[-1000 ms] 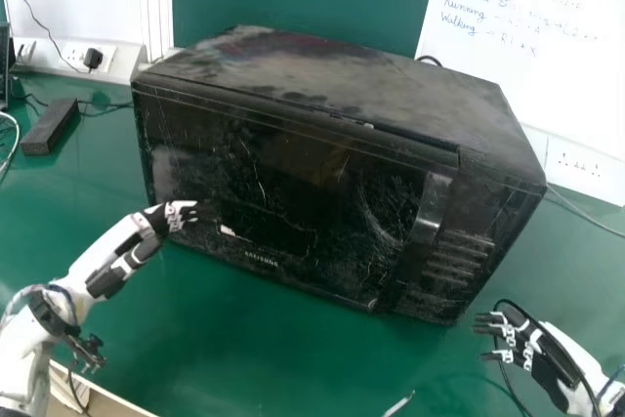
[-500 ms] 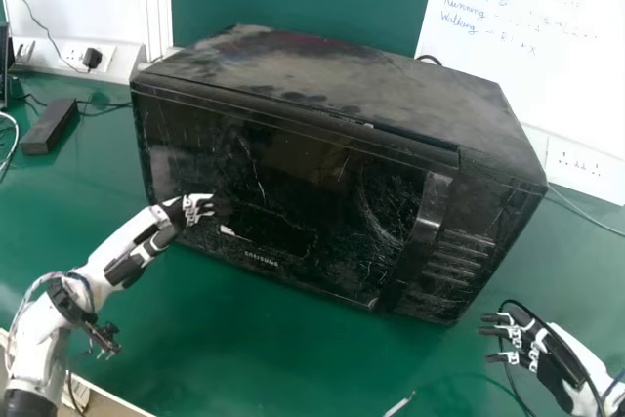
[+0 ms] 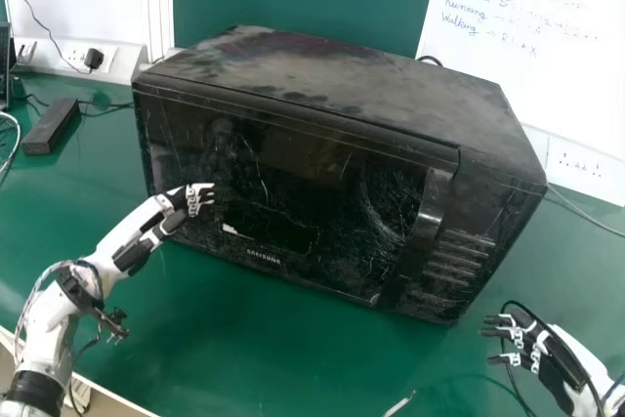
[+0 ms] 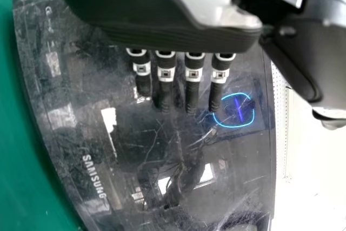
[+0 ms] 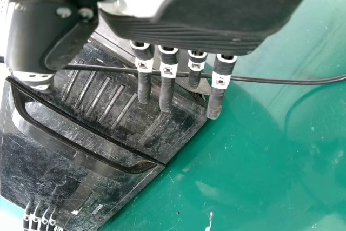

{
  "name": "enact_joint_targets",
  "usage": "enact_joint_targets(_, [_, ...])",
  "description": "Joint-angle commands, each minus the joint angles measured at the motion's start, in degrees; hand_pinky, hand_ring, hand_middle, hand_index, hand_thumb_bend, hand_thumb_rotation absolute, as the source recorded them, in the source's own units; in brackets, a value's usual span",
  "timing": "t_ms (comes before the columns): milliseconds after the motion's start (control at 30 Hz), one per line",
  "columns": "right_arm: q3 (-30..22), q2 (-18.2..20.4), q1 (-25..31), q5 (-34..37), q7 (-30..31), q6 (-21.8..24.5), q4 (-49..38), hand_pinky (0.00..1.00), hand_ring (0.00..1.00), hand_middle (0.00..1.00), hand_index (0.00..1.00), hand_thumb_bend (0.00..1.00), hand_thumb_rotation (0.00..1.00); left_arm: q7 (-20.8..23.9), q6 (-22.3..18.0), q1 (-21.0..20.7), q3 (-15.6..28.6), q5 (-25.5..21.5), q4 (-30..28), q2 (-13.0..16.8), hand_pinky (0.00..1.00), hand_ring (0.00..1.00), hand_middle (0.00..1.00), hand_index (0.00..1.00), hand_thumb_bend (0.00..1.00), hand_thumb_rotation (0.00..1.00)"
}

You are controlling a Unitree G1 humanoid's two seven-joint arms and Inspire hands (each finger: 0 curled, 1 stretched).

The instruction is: Put biscuit inside oven

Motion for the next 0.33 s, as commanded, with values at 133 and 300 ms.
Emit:
enact_joint_targets(133, [0.4, 0.9, 1.0, -0.4, -0.6, -0.9, -0.9, 0.77, 0.83, 0.86, 0.87, 0.84, 1.00, -0.2, -2.2, -1.2, -0.3, 1.0, 4.9, 0.4, 0.80, 0.86, 0.88, 0.88, 0.68, 0.81])
enact_joint_targets(300, [0.5, 1.5, 1.2, -0.9, -1.4, -1.5, -0.9, 0.77, 0.84, 0.86, 0.88, 0.83, 1.00, -0.3, -3.1, -1.3, -0.2, 0.9, 5.8, 0.6, 0.80, 0.85, 0.88, 0.87, 0.71, 0.82])
